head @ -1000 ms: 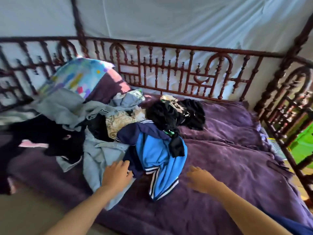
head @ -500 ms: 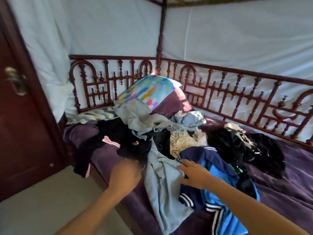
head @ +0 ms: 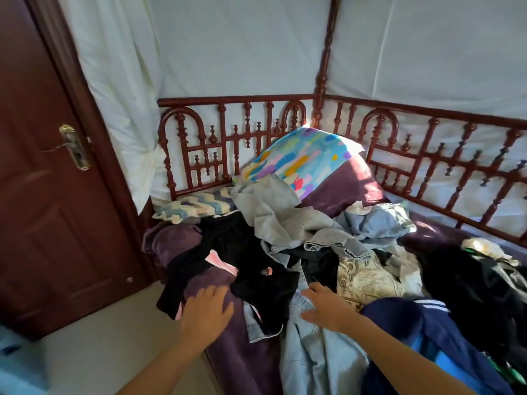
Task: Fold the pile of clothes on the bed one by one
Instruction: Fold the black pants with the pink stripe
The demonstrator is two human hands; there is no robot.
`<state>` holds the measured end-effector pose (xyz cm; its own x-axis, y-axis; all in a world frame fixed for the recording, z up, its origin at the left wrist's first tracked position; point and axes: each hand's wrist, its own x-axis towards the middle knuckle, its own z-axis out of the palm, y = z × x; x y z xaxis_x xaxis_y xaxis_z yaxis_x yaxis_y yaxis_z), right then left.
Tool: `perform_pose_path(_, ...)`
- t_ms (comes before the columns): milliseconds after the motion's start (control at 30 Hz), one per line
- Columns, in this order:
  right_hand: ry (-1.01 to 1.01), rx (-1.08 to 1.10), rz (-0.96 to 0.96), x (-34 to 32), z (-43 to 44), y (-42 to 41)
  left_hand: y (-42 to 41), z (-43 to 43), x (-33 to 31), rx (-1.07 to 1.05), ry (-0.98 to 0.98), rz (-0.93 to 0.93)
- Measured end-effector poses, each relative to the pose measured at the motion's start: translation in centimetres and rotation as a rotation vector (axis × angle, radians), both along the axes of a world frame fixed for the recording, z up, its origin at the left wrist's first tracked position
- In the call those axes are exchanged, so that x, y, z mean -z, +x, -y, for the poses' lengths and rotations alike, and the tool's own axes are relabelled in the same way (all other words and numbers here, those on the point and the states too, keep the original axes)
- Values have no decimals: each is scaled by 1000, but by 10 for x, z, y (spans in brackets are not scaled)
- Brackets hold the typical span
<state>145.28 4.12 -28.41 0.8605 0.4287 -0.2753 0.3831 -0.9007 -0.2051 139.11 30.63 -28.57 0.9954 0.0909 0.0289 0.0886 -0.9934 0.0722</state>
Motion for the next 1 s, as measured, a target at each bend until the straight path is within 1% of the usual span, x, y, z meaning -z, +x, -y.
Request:
perform_pose_path(100, -8, -23, -79, 27, -22, 13, 10, -18, 22, -34, -35, -92)
perform_pose_path(200, -22, -10, -132, 49, -55, 22, 22, -46, 38, -26, -61, -140)
perform_pose_path(300, 14, 26, -139, 57, -87, 35, 47, -81, 41, -40, -56, -133)
perform_pose_path(467, 67, 126, -129, 58, -147, 82, 108, -152, 50, -22, -178, -121)
perform_pose_path(600, 63, 186, -146, 60, -203, 113, 145, -211, 51, 38, -167, -93)
perform_pose_path(700, 78, 230, -150, 62, -238, 128, 174, -249, 51, 80, -87, -111)
perform_pose_path(733, 98, 244, -166, 62, -246, 132, 185, -258, 51, 87, -87, -119)
perform_pose_path(833, 122, 284, -200, 66, -259, 143, 217, -267, 57, 102, -139, -145)
perform_pose_path(1000, 65, 386, -200, 74, -260, 186, 251, -249, 74, 186, -165, -230)
